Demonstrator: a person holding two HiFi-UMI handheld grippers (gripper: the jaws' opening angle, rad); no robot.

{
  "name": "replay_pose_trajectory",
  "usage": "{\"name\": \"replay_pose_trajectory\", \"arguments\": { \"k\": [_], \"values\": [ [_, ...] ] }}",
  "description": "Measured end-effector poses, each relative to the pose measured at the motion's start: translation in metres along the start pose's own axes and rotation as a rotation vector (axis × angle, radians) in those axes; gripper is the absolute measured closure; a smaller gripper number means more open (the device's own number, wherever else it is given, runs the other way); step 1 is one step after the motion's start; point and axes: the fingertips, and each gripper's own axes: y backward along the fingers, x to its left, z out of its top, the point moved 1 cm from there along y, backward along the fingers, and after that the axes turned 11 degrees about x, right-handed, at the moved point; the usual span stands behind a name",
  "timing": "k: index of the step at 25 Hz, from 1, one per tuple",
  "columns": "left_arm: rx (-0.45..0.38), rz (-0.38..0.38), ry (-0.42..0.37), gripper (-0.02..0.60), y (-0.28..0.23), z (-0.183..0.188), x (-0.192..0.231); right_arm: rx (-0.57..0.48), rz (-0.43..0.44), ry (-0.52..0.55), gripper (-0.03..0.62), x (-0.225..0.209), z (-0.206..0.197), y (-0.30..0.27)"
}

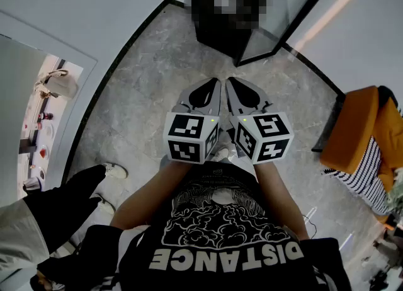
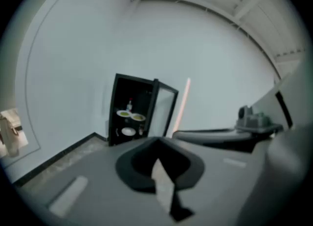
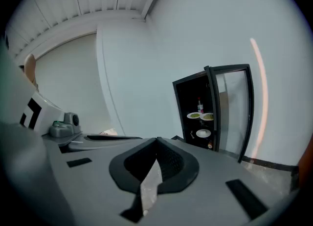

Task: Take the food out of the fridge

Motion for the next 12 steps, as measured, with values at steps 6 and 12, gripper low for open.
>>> {"name": "replay_pose_trajectory", "arguments": {
  "k": [6,12],
  "values": [
    [0.005,0.003,-0.002,0.581,-0.001,0.000,-0.005,-0.002,0.010,-0.006,0.592,0.000,-0.001,0.002],
    [0.003,0.018,0.005,0.580,-0.003,0.005,0.013,0.006,0.022,-0.004,0.592,0.004,0.005,-0.016]
  ]
}}
